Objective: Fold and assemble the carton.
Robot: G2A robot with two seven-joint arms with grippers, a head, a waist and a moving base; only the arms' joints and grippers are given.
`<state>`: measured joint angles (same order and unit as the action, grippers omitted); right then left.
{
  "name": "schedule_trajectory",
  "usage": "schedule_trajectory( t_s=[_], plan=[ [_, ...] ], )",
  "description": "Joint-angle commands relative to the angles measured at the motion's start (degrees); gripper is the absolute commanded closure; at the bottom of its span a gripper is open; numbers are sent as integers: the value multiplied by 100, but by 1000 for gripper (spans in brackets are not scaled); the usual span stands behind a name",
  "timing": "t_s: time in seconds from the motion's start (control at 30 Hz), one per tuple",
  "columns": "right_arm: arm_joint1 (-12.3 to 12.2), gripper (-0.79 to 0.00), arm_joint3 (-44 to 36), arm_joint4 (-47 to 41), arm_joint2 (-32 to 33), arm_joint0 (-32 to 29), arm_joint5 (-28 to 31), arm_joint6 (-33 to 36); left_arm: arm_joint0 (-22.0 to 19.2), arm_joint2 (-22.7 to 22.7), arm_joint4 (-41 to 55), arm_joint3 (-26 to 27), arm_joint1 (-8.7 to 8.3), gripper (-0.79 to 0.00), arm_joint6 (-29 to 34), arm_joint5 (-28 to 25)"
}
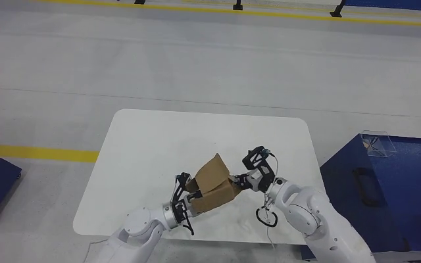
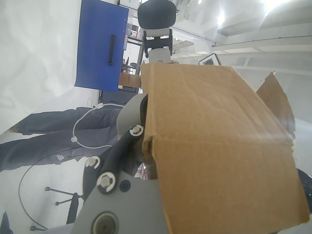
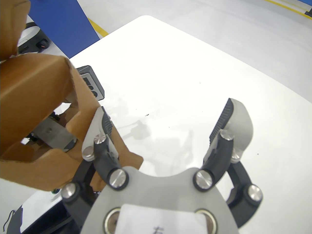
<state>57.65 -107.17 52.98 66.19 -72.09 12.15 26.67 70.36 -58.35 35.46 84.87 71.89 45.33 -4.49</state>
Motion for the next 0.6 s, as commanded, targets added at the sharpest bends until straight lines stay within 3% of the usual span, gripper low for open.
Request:
schedule_trajectory(
  t_s=[0.0, 0.33, 0.57],
  plan=[
    [8, -785, -39, 49, -30, -23, -5, 10, -20, 25, -3, -23, 9, 0, 2, -2],
    [73, -785, -99, 123, -188, -19, -41, 75, -28, 37, 60, -56, 23, 0, 100, -11],
    [67, -785, -170, -109, 93, -100, -17, 79, 1, 14, 81, -56, 24, 0, 114, -11]
  ],
)
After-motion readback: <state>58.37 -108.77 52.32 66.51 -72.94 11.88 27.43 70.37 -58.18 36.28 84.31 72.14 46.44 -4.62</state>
